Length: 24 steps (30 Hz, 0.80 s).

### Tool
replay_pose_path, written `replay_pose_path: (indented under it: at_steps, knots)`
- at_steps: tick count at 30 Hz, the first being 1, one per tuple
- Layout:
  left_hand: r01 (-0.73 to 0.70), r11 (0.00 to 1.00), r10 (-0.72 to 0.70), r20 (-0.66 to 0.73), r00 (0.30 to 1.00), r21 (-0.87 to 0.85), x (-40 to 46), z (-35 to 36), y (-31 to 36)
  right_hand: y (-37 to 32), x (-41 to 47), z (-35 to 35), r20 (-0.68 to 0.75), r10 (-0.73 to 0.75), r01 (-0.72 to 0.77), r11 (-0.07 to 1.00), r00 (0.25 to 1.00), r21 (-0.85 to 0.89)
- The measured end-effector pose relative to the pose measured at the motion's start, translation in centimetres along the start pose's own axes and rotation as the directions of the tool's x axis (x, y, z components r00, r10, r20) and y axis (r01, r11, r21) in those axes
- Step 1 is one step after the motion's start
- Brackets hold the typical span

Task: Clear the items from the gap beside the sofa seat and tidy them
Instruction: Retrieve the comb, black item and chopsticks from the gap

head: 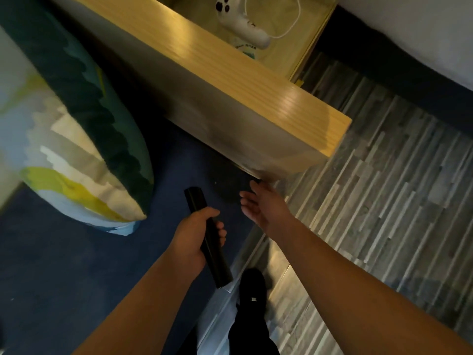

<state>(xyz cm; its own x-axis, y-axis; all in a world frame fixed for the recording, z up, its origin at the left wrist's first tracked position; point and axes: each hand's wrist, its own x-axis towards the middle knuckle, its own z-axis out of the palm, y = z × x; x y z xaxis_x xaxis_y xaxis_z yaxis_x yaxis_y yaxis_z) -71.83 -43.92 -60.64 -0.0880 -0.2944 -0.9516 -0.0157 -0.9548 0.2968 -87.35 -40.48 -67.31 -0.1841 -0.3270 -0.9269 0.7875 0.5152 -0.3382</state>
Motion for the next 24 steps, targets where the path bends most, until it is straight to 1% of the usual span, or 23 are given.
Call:
replay_pose_path:
  at_steps: [2,4,7,9,11,14,15,17,18,20,24]
  knots:
    - [0.000,1.000,0.000,-0.005,1.000,-0.006,0.2,-0.1,0.2,-0.4,0.7,0.6,-0.045,0.013,-0.012,0.999,0.999,0.030]
    - [0.002,1.000,-0.002,-0.006,1.000,-0.022,0.4,-0.5,0.3,-0.4,1.0,1.2,-0.110,0.019,-0.008,0.995,0.994,0.100]
    - [0.012,0.999,-0.011,0.006,1.000,-0.038,0.5,-1.1,0.3,-0.6,1.4,1.8,-0.225,0.017,0.027,0.982,0.974,0.188]
    - [0.020,0.999,-0.019,0.011,1.000,-0.048,0.3,-1.6,0.1,-0.7,1.9,2.2,-0.280,0.049,0.025,0.966,0.959,0.256]
    - [0.026,0.998,-0.026,0.006,1.000,-0.050,0.1,-2.2,-0.3,-0.6,2.2,2.3,-0.289,0.044,0.042,0.958,0.956,0.285]
    - [0.024,0.999,-0.024,-0.020,1.000,-0.037,-0.2,-2.8,-1.1,0.1,2.4,1.9,-0.215,-0.056,0.103,0.971,0.975,0.217]
    - [0.020,0.999,-0.020,-0.024,0.999,-0.033,-0.3,-3.0,-1.2,0.3,2.3,2.0,-0.214,-0.065,0.113,0.969,0.975,0.221]
    - [0.010,0.999,-0.011,-0.028,1.000,-0.031,-0.3,-3.1,-1.4,0.3,2.2,2.2,-0.282,-0.024,0.120,0.936,0.959,0.329]
    - [0.003,0.999,-0.004,-0.025,1.000,-0.031,-0.3,-3.2,-1.4,0.3,2.1,2.4,-0.323,-0.016,0.131,0.932,0.946,0.337]
    - [-0.006,0.999,0.006,-0.008,1.000,-0.034,-0.4,-3.3,-1.6,0.4,1.7,2.4,-0.369,-0.048,0.153,0.953,0.928,0.260]
    - [-0.013,0.998,0.014,0.012,1.000,-0.054,-1.0,-4.0,-1.9,0.7,0.6,1.9,-0.342,-0.125,0.189,0.969,0.931,0.160]
